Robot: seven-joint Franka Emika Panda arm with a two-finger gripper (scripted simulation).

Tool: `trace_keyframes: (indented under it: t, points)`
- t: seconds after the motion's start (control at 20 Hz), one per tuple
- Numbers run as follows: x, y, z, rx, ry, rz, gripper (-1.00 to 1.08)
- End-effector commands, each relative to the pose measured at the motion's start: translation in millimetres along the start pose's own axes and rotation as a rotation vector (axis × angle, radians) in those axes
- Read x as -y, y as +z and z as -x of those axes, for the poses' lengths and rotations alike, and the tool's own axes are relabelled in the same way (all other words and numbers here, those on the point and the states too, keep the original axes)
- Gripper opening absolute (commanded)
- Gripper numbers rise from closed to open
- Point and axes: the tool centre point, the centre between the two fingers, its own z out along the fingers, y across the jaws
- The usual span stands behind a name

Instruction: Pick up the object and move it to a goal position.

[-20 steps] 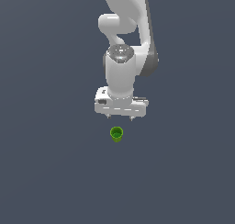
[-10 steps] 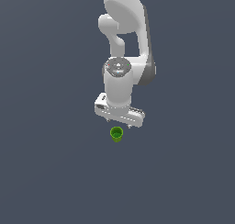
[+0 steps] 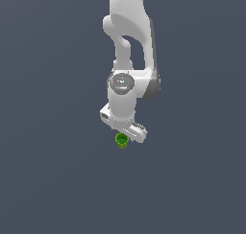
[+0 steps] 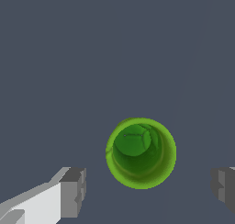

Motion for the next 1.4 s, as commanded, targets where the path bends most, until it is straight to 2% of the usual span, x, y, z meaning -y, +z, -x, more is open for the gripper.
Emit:
trace_keyframes:
  t: [0.0, 0.6, 1.05, 1.3, 1.35]
  points:
    - [-0.4, 5.3, -1.7, 0.001, 0.039, 0.003, 1.0]
    - [-0.9, 15.7, -3.1, 0.002, 0.083, 0.007, 1.0]
    - [-2.2, 56.9, -2.3, 0.002, 0.088, 0.007, 1.0]
    - [-1.3, 62.5, -3.3, 0.002, 0.088, 0.007, 1.0]
    - [-1.3, 62.5, -3.3, 0.002, 0.088, 0.007, -1.0]
